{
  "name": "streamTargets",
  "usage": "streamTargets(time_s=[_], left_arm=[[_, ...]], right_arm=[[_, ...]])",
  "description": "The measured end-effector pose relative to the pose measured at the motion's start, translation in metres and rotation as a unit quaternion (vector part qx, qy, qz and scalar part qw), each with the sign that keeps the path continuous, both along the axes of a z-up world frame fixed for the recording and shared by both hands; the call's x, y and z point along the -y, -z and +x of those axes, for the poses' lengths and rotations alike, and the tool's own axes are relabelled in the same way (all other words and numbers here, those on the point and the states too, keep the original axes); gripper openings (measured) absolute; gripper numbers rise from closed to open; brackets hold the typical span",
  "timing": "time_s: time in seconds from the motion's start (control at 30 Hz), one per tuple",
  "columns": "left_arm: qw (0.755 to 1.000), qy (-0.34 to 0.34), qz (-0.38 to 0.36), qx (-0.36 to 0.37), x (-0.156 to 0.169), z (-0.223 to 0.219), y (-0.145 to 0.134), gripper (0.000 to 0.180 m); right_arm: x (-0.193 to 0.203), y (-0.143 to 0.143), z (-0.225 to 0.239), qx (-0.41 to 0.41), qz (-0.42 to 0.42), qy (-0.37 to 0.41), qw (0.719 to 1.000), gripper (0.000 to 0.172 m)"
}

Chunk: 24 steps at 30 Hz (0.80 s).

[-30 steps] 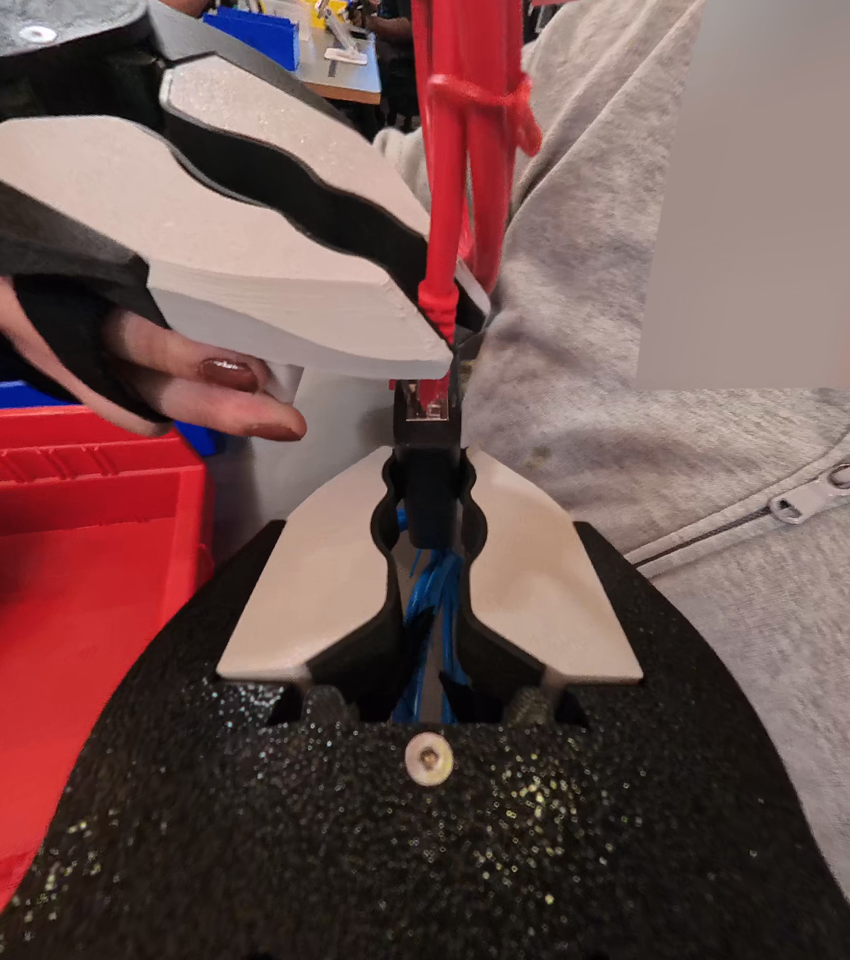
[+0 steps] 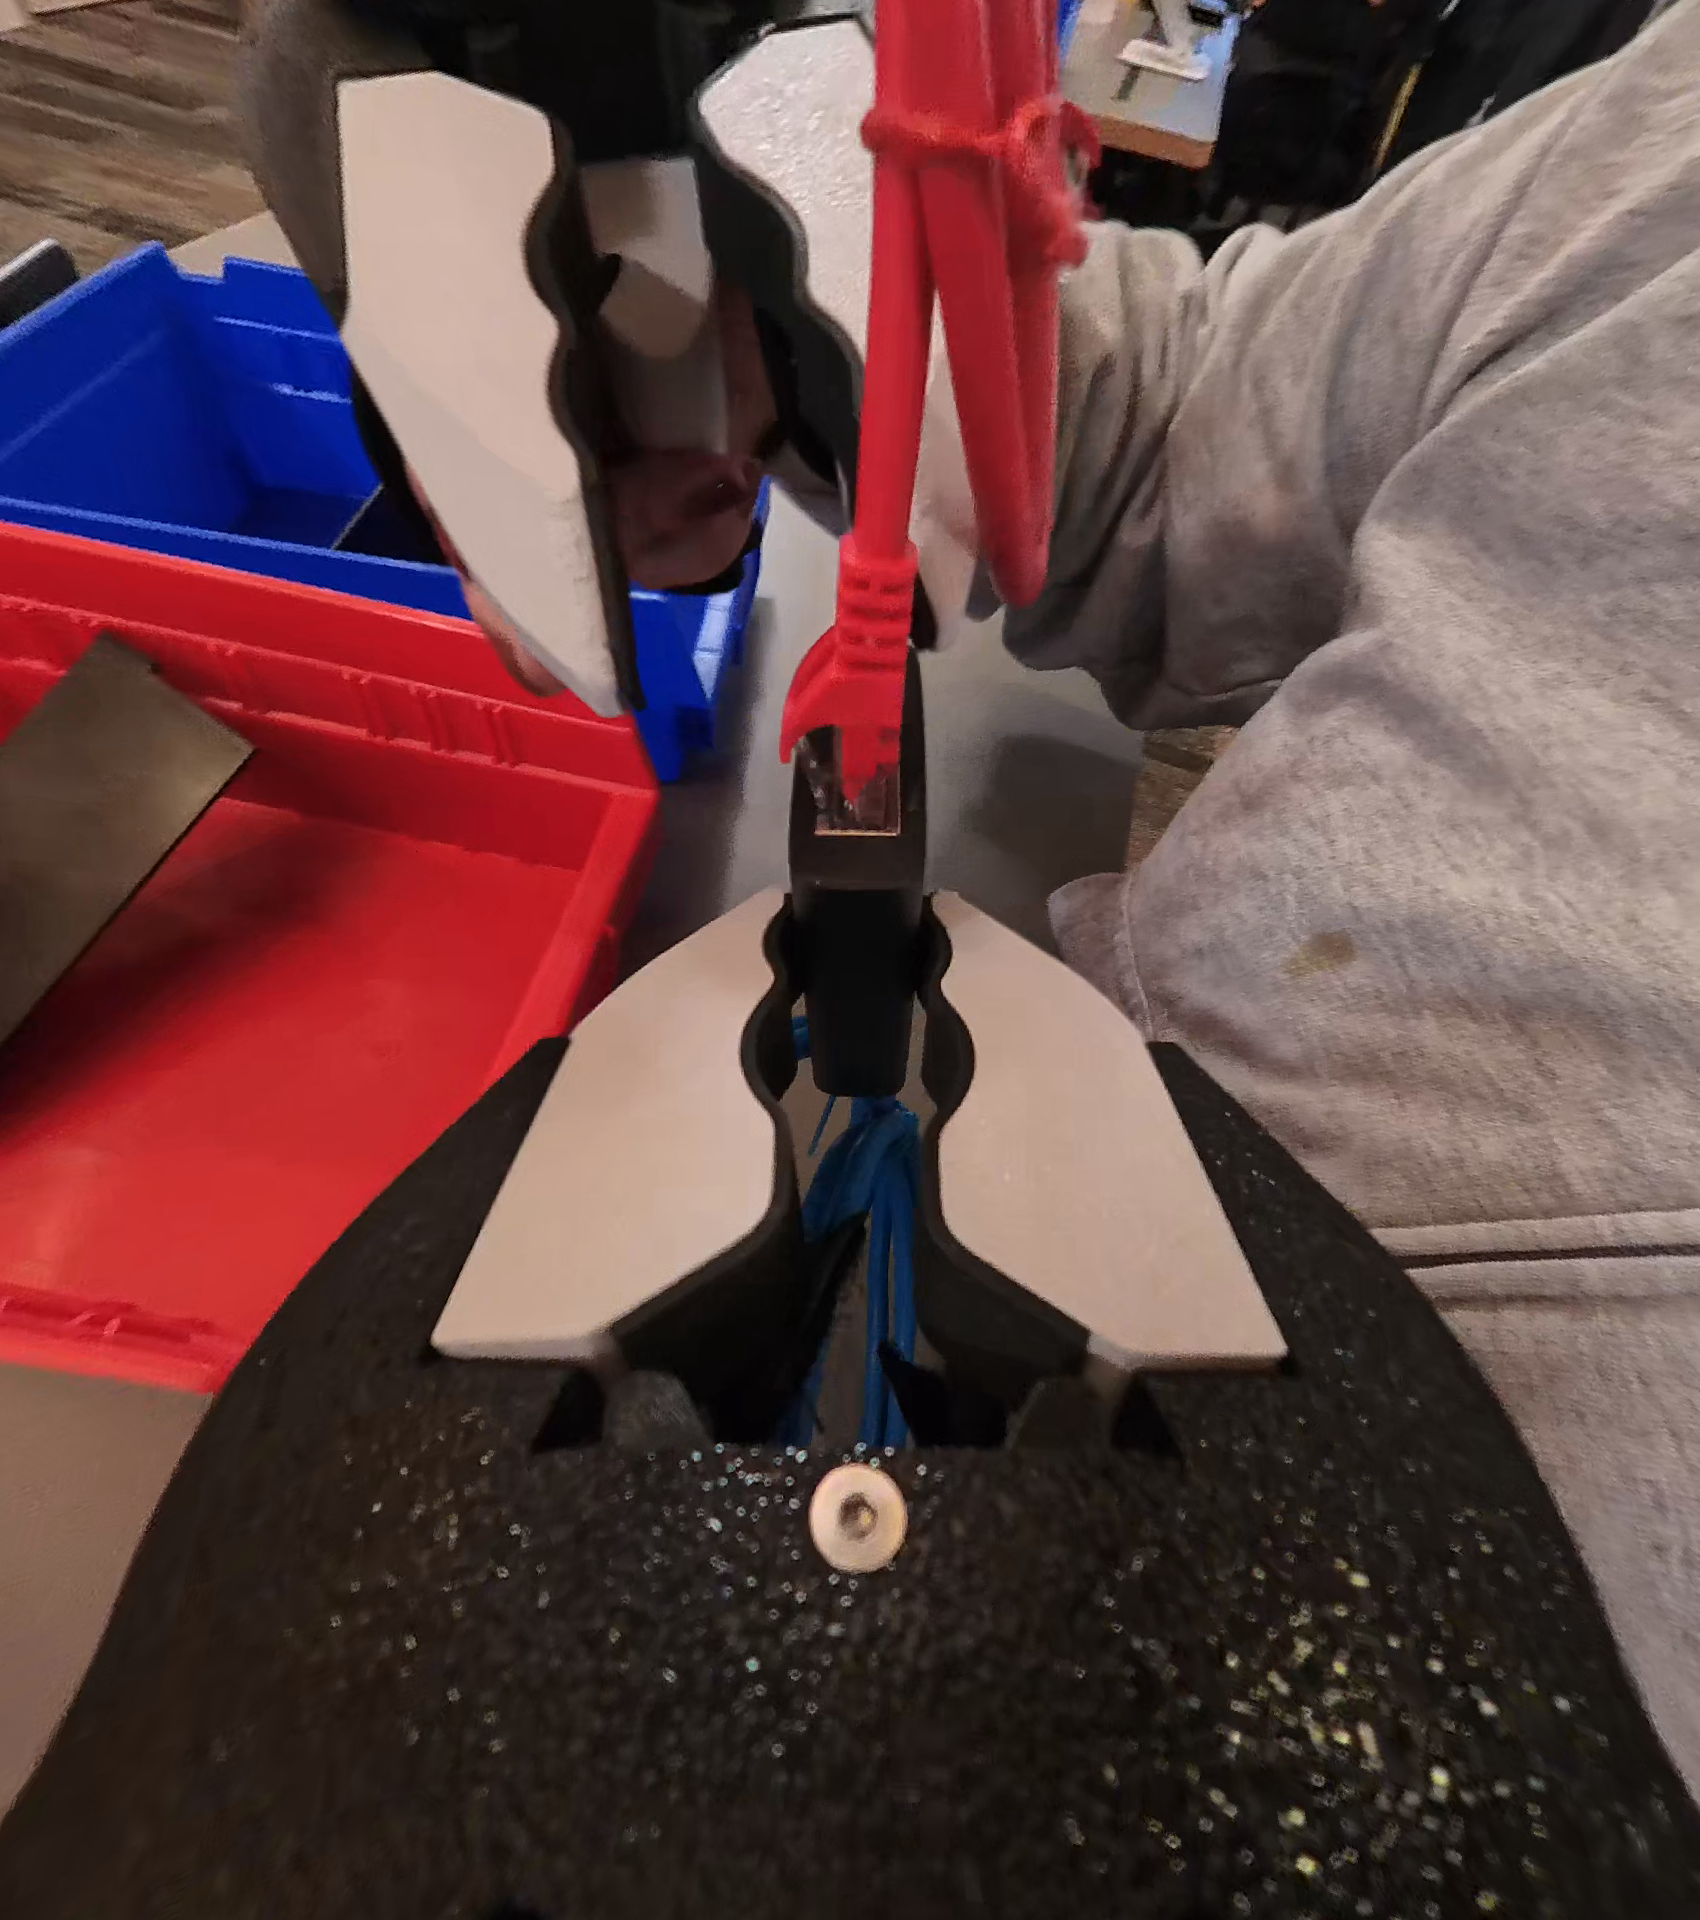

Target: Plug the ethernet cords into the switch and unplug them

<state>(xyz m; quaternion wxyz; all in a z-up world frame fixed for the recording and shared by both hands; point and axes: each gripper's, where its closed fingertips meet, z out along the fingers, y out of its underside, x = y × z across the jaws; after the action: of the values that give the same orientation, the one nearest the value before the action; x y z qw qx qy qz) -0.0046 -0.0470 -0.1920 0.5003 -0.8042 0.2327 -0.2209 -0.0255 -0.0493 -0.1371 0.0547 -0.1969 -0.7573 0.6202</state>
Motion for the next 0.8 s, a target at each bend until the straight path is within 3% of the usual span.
streamTargets(time_s=[0.13, 0.3, 0.57, 0.8], left_arm=[[1.0, -0.019, -0.009, -0.02, -0.003, -0.002, 0.007, 0.02], [0.999, -0.028, -0.013, -0.03, -0.005, -0.004, 0.01, 0.02], [0.997, -0.023, 0.001, -0.079, -0.005, -0.001, 0.01, 0.02], [0.983, -0.031, 0.05, -0.172, -0.004, 0.002, 0.01, 0.02]], right_arm=[[0.0, 0.011, 0.0, 0.002, 0.047, 0.012, 0.999, 0.032], [0.002, 0.012, 0.004, -0.045, 0.092, 0.022, 0.994, 0.016], [0.008, 0.015, 0.011, -0.088, 0.132, 0.016, 0.987, 0.015], [0.014, 0.016, 0.022, -0.07, 0.132, -0.001, 0.989, 0.014]])
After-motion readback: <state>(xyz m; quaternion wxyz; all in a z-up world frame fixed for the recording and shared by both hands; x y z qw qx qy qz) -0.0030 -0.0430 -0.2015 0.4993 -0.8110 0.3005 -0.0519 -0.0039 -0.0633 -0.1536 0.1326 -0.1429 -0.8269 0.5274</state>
